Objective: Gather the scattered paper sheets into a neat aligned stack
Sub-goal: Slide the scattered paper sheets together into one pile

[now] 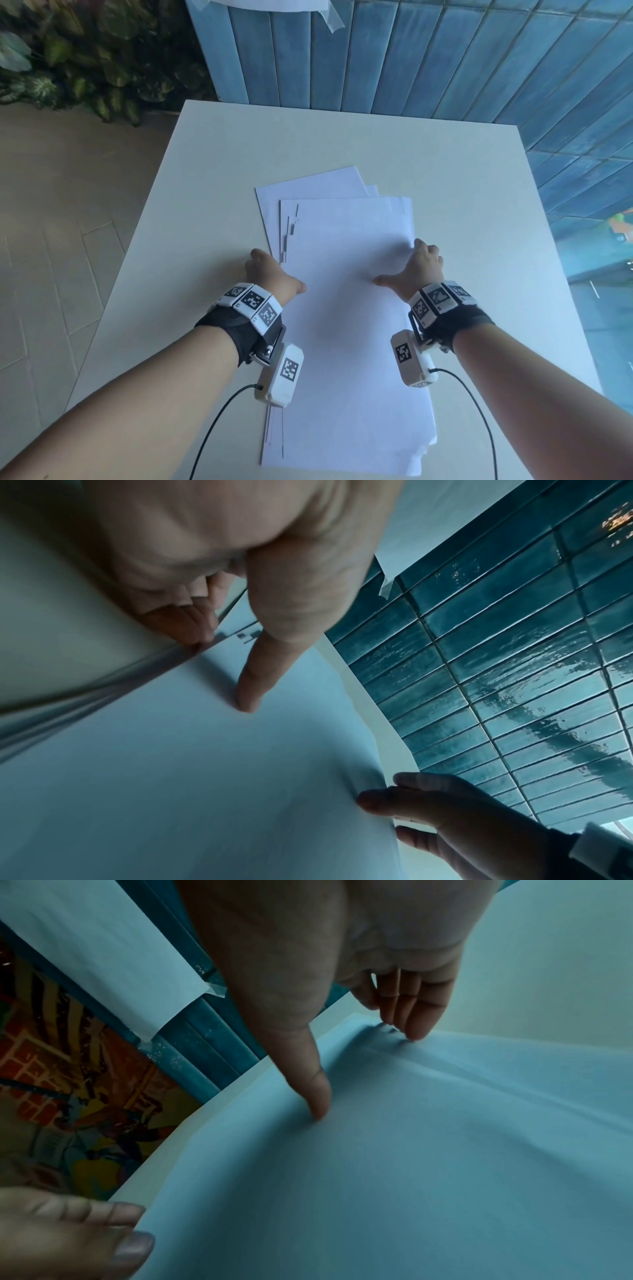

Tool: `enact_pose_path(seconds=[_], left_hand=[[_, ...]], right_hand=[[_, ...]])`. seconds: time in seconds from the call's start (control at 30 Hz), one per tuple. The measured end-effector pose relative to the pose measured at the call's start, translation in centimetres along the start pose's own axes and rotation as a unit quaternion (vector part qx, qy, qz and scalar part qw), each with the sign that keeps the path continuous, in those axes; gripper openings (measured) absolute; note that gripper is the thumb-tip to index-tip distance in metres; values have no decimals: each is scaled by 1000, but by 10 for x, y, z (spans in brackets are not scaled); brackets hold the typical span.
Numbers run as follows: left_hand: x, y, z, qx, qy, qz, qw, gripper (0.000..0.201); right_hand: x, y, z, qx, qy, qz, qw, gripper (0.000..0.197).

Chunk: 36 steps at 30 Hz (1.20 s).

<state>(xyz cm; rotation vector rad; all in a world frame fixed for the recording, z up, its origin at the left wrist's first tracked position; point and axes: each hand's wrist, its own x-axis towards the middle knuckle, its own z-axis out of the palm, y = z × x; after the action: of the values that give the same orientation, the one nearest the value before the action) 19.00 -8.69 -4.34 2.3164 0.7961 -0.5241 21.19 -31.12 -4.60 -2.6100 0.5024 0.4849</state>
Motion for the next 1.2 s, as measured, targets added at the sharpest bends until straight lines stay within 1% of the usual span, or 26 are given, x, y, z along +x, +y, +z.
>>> enact_pose_path(seconds=[0.1, 0.17, 0.3, 0.43, 0.53, 0.67, 0.7, 0.8, 0.83, 0.9, 0.97, 1.07, 1.2], left_hand=[[-1, 3, 3, 23, 10, 7, 1000, 84], [-6, 7, 4, 43, 2, -9, 999, 86], [-14, 17, 2, 91, -15, -35, 995, 94], [-15, 26, 6, 88, -44, -52, 994, 108], [-12, 30, 10, 53, -40, -70, 995, 96], [-3, 22, 9, 11, -23, -61, 998, 82], [-2, 19, 8, 11, -23, -58, 998, 80], [-1, 14, 7, 16, -27, -48, 998, 80], [-2, 13, 6, 26, -27, -46, 998, 81], [-4, 12, 3, 56, -23, -51, 997, 83], [-8, 12, 3, 80, -15, -54, 995, 83], [-12, 14, 9, 84, -5, -44, 995, 84], [-11, 16, 11, 22, -17, -38, 999, 84]], right_hand=[[1, 3, 2, 58, -11, -8, 998, 103], [1, 6, 0, 75, -5, -3, 997, 100], [-8, 7, -4, 43, 8, 50, 998, 102], [-14, -2, 0, 7, -12, 58, 998, 98], [-10, -5, -1, 23, -34, 81, 996, 91], [-7, 0, -6, 101, -54, 107, 988, 82], [-8, 0, -7, 110, -57, 109, 986, 77], [-8, -4, -3, 97, -64, 98, 988, 52], [-9, -6, -1, 80, -67, 93, 990, 49], [-11, -9, 4, 31, -65, 86, 994, 55], [-13, -10, 7, 5, -46, 88, 995, 58], [-15, -12, 10, 28, -33, 85, 995, 58], [-17, -15, 6, 82, -50, 77, 992, 63]])
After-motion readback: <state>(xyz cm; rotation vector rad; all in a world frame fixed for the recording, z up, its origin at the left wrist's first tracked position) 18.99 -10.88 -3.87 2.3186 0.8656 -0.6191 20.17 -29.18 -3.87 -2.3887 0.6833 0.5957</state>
